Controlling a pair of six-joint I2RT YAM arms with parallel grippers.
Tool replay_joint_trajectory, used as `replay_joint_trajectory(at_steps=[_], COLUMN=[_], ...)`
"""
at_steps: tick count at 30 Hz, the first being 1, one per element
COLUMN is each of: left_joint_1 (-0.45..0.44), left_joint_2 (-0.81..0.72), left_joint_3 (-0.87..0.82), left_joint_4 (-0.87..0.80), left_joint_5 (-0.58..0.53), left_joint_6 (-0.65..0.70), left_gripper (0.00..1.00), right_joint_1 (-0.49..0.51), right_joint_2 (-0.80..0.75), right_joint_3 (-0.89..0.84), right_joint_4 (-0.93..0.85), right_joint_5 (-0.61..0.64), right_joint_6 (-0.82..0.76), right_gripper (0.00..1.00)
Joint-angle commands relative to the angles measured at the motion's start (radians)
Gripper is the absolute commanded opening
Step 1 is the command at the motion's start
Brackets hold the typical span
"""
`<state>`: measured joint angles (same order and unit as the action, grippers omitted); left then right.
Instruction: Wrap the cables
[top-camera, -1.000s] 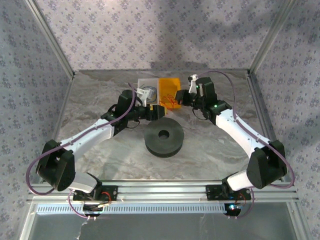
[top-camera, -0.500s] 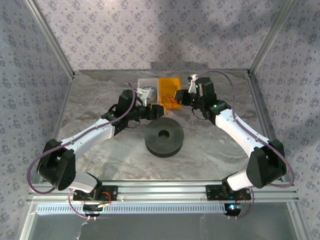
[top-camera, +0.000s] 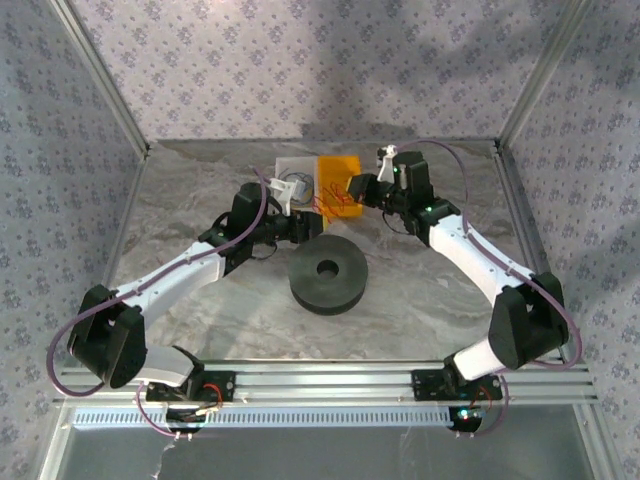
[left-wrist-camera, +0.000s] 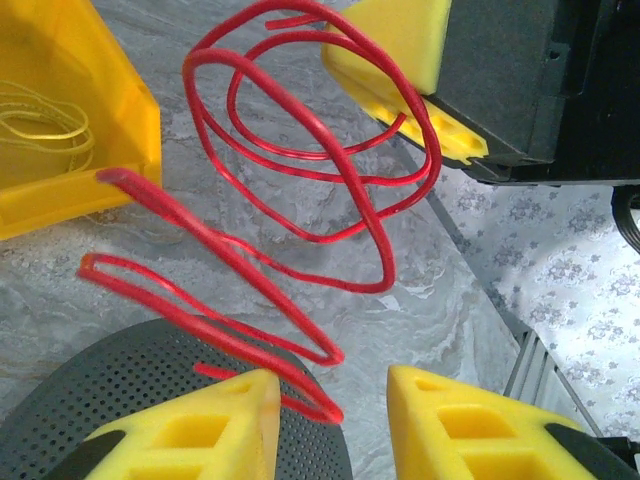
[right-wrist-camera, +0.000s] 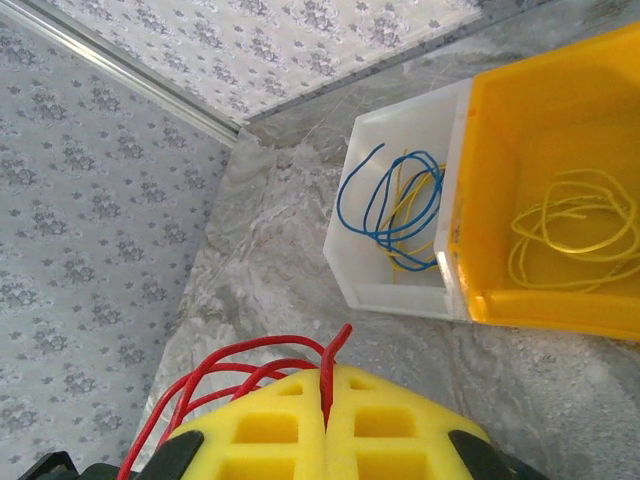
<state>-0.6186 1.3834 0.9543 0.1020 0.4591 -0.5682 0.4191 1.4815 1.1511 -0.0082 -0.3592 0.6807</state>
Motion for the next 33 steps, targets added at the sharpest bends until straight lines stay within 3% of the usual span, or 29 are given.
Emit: replay_joint_trajectory(at_steps=[1,5,16,23,28,33], left_joint_1=[-0.007,-0.006,-0.005,-0.002,0.003,0.007], left_joint_2=[-0.026,-0.02,-0.023,-0.035,-0.044,-0.038], left_joint_3=[0.004,0.007,0.014,0.012,0.008,0.002], left_joint_4=[0.004,-0.002,-0.023,-0.039,-0.045,-0.042], left_joint_5=[-0.006,-0.013,-0.022,-0.025,-0.025,-0.021], left_joint_6=[0.022,0.024,0.031,0.039,0.042,0.041], left_gripper=[0.33,0.32,0.14,0.14,0.27,0.23], right_joint_1=[0.007,0.017,0.019,0.004,-0.003,-0.001], right_joint_2=[0.005,0.005,0.005,0.004,0.005,0.007], right_joint_3=[0.019,0.03,0.029,0.021,0.021,0.02], right_joint_4=[0.031,0.024,0.027,0.034,0.037,0.039], right_joint_5=[-0.032,-0.035,-0.038,-0.05,-0.055,-0.058], right_joint_6=[0.023,0.016,0.016,0.022,0.023,0.023], right_gripper=[0.0,0.0,0.0,0.0,0.0,0.0])
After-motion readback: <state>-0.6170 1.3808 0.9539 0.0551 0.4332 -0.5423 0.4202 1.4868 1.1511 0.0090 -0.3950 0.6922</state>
